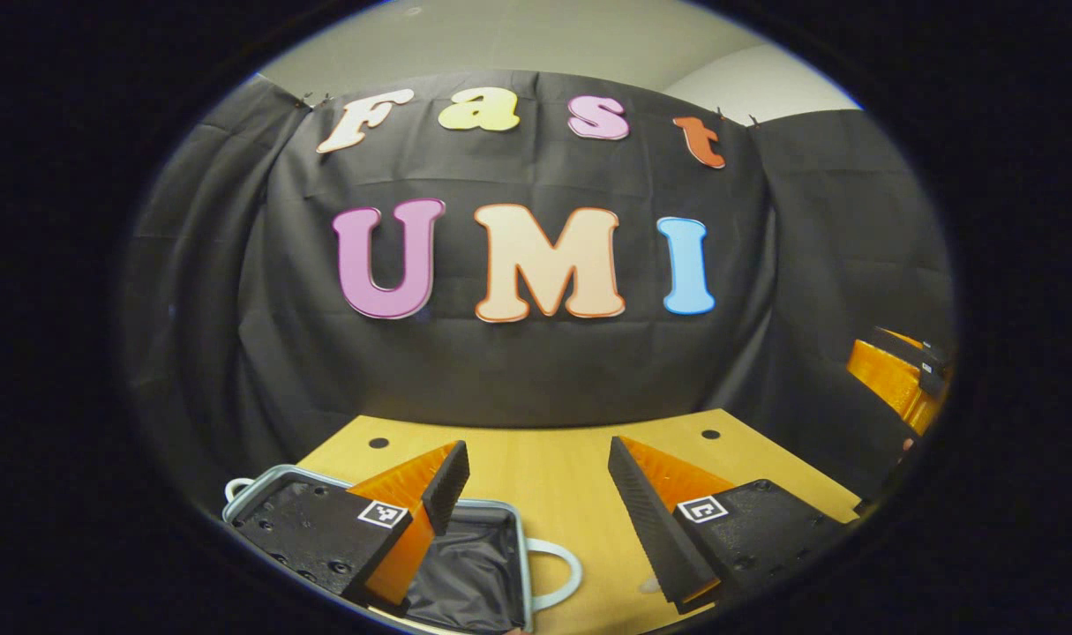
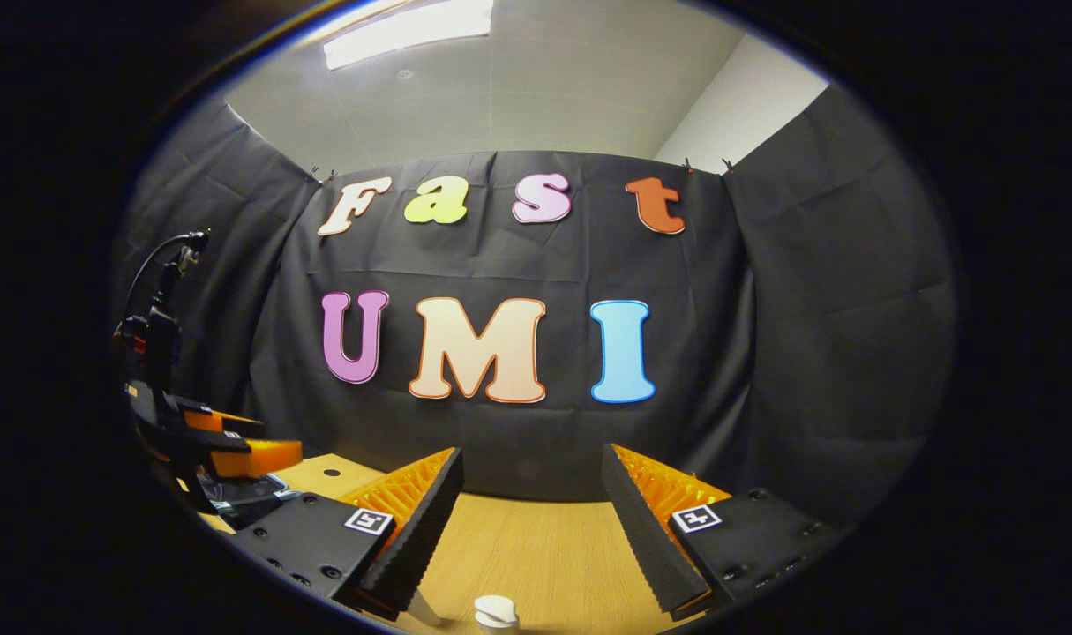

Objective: First open the suitcase, pack the skin care products into it, and then close the suitcase.

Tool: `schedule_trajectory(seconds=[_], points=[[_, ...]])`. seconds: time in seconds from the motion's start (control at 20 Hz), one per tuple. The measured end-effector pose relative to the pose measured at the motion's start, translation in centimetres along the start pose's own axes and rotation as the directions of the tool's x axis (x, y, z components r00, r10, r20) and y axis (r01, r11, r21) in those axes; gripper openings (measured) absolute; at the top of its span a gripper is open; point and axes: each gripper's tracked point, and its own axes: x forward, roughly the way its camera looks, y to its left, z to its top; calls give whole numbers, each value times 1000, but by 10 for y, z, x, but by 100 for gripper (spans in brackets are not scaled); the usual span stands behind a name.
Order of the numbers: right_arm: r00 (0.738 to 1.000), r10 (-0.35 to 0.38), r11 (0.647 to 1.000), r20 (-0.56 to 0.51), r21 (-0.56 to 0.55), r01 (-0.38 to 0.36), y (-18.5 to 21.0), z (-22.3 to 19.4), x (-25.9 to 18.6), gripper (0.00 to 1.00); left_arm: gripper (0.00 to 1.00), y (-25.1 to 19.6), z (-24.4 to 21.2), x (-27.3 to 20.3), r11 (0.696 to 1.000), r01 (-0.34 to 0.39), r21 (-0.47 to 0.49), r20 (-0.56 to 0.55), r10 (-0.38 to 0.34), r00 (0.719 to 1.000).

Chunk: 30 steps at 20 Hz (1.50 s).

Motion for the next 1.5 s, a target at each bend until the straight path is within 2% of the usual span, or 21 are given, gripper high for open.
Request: schedule_trajectory(seconds=[0.25,0.45,0.5,0.75,1.05,1.15,1.2,1.25,1.3,1.35,1.4,1.45,1.5], points=[[1000,-4,1000,2,-3,4,-22,-2,-7,96,95,-56,-30,6,997,76,6,-77,-75,994],[1000,-8,1000,-12,-10,8,-35,-8,-10,98,95,-92,-76,8,990,137,-22,-168,-139,976],[1000,-8,1000,-16,-13,8,-37,-9,-12,96,95,-99,-88,8,989,148,-26,-196,-150,969],[1000,-4,999,-31,-33,3,-41,-14,-15,98,95,-121,-146,6,983,178,-46,-307,-184,934],[998,12,999,-54,-47,-14,-36,-23,-19,98,86,-131,-204,6,979,182,-89,-415,-202,887],[998,25,999,-66,-47,-28,-30,-28,-19,98,78,-133,-217,5,978,189,-91,-440,-210,873],[997,34,998,-70,-47,-37,-26,-31,-19,98,71,-135,-221,3,976,198,-92,-453,-218,864],[996,44,998,-75,-49,-47,-22,-34,-18,98,70,-134,-225,3,977,195,-85,-461,-212,862],[996,53,997,-78,-49,-57,-18,-37,-17,98,51,-134,-225,3,978,193,-78,-463,-207,862],[995,64,997,-81,-46,-68,-15,-40,-17,98,42,-133,-226,5,979,191,-71,-463,-201,863],[994,72,996,-84,-39,-76,-11,-43,-16,100,34,-133,-227,6,977,197,-76,-469,-210,858],[993,78,996,-90,-32,-81,-8,-47,-14,100,35,-134,-226,2,975,201,-91,-471,-220,854],[992,84,996,-98,-25,-86,-5,-52,-11,99,27,-135,-222,1,973,203,-107,-472,-230,851]])
